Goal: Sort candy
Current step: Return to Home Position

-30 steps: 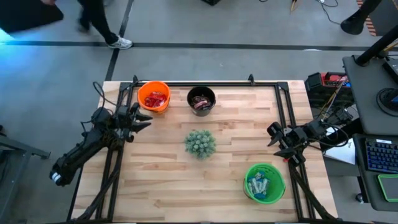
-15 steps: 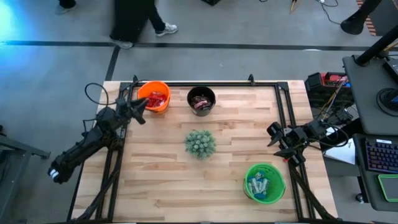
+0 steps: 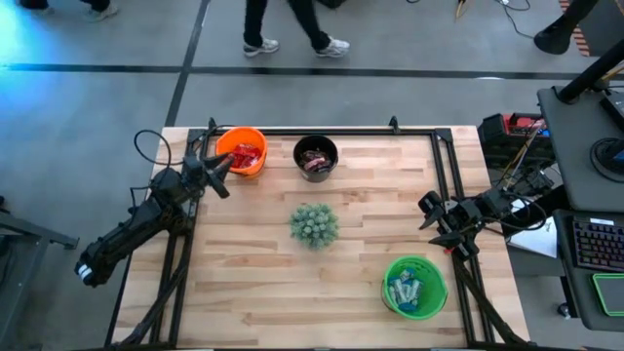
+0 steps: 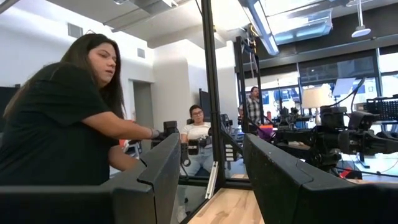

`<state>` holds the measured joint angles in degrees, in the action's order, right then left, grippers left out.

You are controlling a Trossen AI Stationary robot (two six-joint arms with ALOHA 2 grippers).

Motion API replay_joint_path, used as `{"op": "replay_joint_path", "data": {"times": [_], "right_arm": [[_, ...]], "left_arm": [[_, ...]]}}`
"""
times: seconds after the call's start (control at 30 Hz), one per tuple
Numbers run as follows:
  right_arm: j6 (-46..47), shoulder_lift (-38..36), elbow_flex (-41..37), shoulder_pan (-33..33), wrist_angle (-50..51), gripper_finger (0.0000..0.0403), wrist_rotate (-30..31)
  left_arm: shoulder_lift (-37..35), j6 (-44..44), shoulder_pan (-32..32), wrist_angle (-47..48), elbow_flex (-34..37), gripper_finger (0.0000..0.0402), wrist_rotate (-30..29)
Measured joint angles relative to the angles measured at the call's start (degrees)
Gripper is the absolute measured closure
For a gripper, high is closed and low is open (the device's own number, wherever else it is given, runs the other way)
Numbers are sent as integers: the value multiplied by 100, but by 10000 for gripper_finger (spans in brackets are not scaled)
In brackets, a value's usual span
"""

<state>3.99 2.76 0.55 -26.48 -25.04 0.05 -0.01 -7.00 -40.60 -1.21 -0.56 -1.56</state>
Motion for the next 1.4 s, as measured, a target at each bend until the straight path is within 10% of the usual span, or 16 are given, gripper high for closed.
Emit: {"op": "replay_joint_path", "data": {"times": [1.4], "right_arm": [[-8, 0, 1, -2, -2, 236, 0]], "left_arm": [[55, 349, 17, -60, -69, 283, 22]]}}
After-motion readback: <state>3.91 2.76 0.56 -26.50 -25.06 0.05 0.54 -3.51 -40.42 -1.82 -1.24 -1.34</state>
